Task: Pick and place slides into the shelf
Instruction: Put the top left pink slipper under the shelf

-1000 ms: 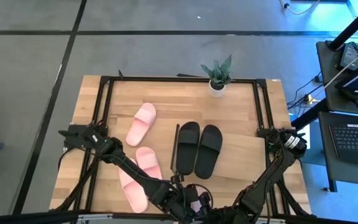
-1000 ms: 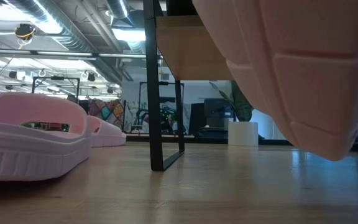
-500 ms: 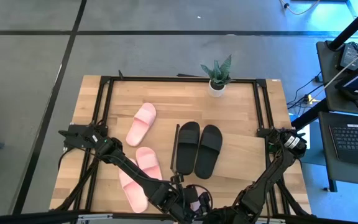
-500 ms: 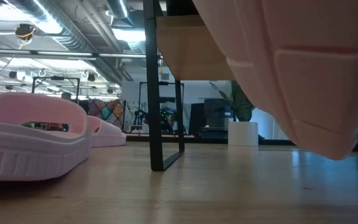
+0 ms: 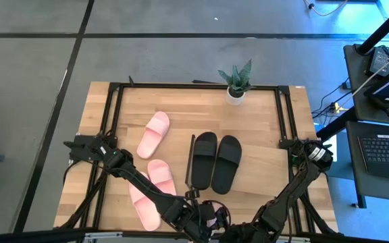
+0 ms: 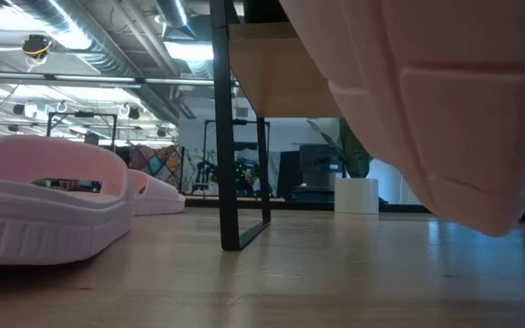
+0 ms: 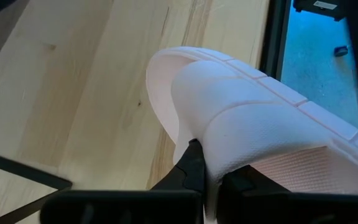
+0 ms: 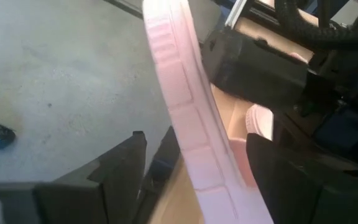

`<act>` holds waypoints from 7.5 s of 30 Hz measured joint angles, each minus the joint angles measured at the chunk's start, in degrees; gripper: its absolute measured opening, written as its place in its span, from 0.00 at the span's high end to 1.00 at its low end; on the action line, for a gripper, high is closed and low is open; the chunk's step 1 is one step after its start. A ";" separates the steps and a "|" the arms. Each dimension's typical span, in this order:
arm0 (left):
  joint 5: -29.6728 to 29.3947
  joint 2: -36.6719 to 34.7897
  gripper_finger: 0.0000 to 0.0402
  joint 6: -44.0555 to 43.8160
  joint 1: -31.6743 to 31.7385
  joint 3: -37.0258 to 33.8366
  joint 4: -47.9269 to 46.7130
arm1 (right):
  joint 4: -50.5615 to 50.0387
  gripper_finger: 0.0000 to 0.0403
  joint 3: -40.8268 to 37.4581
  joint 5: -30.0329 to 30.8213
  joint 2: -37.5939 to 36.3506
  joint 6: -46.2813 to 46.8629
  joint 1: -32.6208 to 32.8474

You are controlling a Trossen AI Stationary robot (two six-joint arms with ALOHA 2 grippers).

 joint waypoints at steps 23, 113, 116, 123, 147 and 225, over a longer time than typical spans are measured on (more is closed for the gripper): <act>-0.66 -0.09 0.99 0.04 0.22 0.00 1.12 | -0.33 0.46 0.00 -1.96 -0.10 -2.80 0.17; -5.85 -13.58 0.49 5.49 -5.18 2.38 6.89 | -10.86 0.87 6.58 19.13 -0.17 -10.35 5.33; -9.40 -14.69 0.49 10.24 -6.34 2.38 6.75 | -10.97 0.87 6.60 23.82 -0.18 -13.64 5.49; -12.25 -14.33 0.49 15.43 -7.35 2.34 6.40 | -7.96 0.86 4.50 25.89 0.29 -16.70 5.40; -12.61 -14.06 0.49 15.02 -6.05 2.29 3.50 | 15.23 0.87 -12.22 22.63 0.35 -26.96 4.01; -12.99 -13.99 0.49 15.10 -4.92 2.25 3.43 | 11.60 0.75 -20.96 13.12 4.42 -25.33 0.13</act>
